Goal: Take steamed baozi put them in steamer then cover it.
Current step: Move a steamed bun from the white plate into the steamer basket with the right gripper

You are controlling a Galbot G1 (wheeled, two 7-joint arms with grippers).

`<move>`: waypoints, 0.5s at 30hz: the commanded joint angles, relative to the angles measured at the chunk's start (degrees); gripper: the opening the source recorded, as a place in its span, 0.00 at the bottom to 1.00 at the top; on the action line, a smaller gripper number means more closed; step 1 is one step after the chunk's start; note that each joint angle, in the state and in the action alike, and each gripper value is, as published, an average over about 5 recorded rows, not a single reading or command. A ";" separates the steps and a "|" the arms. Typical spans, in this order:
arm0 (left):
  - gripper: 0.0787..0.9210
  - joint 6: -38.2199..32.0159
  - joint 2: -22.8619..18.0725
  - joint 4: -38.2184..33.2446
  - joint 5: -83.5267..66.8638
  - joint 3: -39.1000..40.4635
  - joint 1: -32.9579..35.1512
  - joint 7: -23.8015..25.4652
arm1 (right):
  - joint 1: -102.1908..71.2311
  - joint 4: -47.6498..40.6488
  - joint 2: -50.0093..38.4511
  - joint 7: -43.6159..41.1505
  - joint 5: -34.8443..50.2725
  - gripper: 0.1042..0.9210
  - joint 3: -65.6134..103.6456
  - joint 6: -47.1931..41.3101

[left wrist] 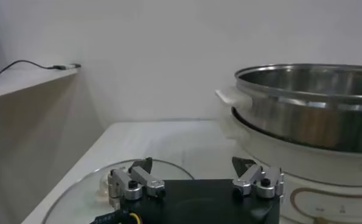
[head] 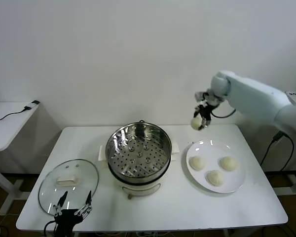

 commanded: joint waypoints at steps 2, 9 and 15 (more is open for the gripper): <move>0.88 0.34 0.05 -0.85 0.08 0.12 -0.12 0.03 | 14.31 26.93 9.53 1.87 -4.15 0.73 -4.81 13.29; 0.88 0.63 -0.17 -1.70 -0.06 -0.40 -0.07 -0.05 | 5.66 23.04 13.53 6.72 -20.84 0.73 -4.26 22.40; 0.88 0.69 -0.65 -2.42 -0.15 -0.80 0.20 -0.12 | -4.27 11.21 14.85 10.84 -34.38 0.73 -2.10 26.64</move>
